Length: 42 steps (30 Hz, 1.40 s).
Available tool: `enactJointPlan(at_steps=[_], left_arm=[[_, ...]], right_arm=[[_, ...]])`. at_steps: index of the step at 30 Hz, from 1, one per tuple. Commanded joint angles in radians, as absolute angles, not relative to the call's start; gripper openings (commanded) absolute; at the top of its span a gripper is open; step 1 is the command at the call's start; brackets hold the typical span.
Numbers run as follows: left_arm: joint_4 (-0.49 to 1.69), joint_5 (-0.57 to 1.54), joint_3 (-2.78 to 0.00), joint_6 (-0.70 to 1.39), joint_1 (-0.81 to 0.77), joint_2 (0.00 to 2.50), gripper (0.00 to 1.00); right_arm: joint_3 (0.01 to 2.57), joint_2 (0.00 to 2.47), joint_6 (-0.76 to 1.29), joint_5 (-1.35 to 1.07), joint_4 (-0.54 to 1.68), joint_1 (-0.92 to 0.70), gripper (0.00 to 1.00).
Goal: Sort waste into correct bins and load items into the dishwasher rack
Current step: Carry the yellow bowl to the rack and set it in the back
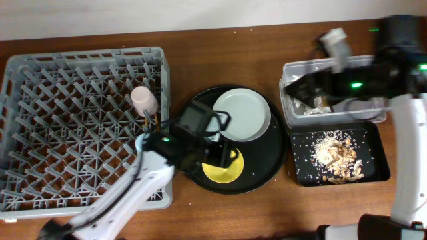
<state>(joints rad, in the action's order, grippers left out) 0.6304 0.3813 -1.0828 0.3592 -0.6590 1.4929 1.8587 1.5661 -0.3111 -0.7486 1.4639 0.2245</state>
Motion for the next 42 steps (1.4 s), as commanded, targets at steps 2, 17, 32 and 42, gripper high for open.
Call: enactJointPlan(at_steps=[2, 17, 32, 42], left_arm=[[0.474, 0.269, -1.079, 0.351, -0.803, 1.639, 0.61], [0.535, -0.087, -1.044, 0.352, -1.024, 1.703, 0.33], [0.572, -0.15, -1.175, 0.342, -0.997, 1.677, 0.0], [0.197, 0.993, -1.48, 0.469, -0.004, 1.657, 0.0]], right_arm=[[1.864, 1.563, -0.253, -0.737, 1.513, 0.704, 0.99], [1.864, 1.564, -0.253, -0.403, 1.511, 0.937, 0.99], [1.864, 1.564, -0.253, -0.403, 1.511, 0.937, 0.99], [1.864, 1.564, -0.253, -0.403, 1.511, 0.937, 0.99]])
